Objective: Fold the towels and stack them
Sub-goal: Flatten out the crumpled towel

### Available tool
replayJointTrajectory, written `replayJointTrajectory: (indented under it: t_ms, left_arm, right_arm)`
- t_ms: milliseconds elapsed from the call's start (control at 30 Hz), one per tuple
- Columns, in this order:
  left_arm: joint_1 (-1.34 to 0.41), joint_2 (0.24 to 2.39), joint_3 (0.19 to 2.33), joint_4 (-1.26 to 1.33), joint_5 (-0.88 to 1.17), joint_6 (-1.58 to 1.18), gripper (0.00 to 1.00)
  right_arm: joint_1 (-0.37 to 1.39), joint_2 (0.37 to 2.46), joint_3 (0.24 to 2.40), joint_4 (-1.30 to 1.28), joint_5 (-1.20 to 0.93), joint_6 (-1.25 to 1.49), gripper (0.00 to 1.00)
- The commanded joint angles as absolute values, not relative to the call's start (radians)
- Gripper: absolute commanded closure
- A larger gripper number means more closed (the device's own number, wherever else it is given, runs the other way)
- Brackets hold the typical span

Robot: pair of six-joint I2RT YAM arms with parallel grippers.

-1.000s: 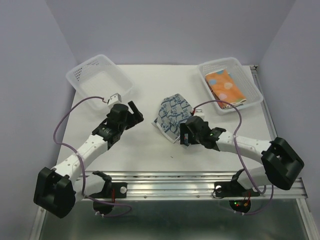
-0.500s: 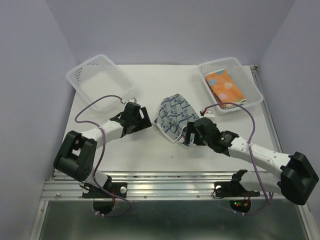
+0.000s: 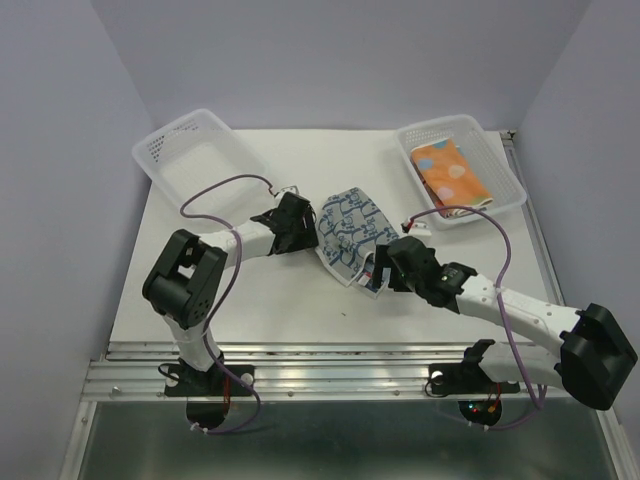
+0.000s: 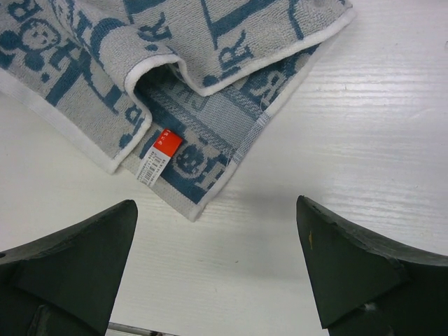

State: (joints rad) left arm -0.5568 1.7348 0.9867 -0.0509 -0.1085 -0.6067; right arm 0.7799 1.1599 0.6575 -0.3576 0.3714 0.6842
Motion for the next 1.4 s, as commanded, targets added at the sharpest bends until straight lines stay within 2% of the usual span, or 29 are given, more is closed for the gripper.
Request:
replayJointTrajectory:
  t_ms: [0,200,333,467,733,867,1000,1033,1067,1100,1367]
  left_arm:
    - [-0.571,1.778,1.026,-0.15,-0.185,-0.598,0.27]
    - [-0.614,1.832,1.063,-0.201,-0.236,-0.598,0.28]
    - [-0.63,1.859,1.055,-0.213,-0.25,-0.601,0.39]
    - [-0.647,1.878,1.034,-0.235,-0.279,-0.615,0.44]
    - [-0.673,1.931,1.035,-0.268,-0.302,-0.626,0.47]
    - [-0.69,1.947,1.046,-0.296,-0.311,-0.638,0.63]
    - [-0.69,1.939,1.019,-0.284,-0.288,-0.66,0.71]
    - [-0.692,1.939,1.017,-0.282,-0.285,-0.664,0.77]
    - [-0.692,1.937,1.012,-0.281,-0.287,-0.669,0.92]
    - [-0.692,1.934,1.012,-0.281,-0.287,-0.675,1.0]
    - [-0.692,1.772,0.908,-0.221,-0.29,-0.751,1.0]
  right_arm:
    - [0.776,1.141,0.634,-0.33,0.411,0.673,0.0]
    - [0.775,1.131,0.618,-0.318,0.419,0.666,0.0]
    - [0.773,1.126,0.614,-0.311,0.416,0.657,0.0]
    - [0.772,1.121,0.606,-0.31,0.414,0.653,0.0]
    - [0.767,1.108,0.597,-0.295,0.402,0.646,0.0]
    - [0.765,1.097,0.592,-0.293,0.407,0.644,0.0]
    - [0.764,1.088,0.583,-0.285,0.397,0.641,0.0]
    - [0.764,1.086,0.583,-0.284,0.396,0.641,0.0]
    - [0.762,1.085,0.581,-0.282,0.39,0.638,0.0]
    - [0.762,1.086,0.581,-0.281,0.381,0.635,0.0]
    - [0.765,1.152,0.63,-0.301,0.304,0.62,0.0]
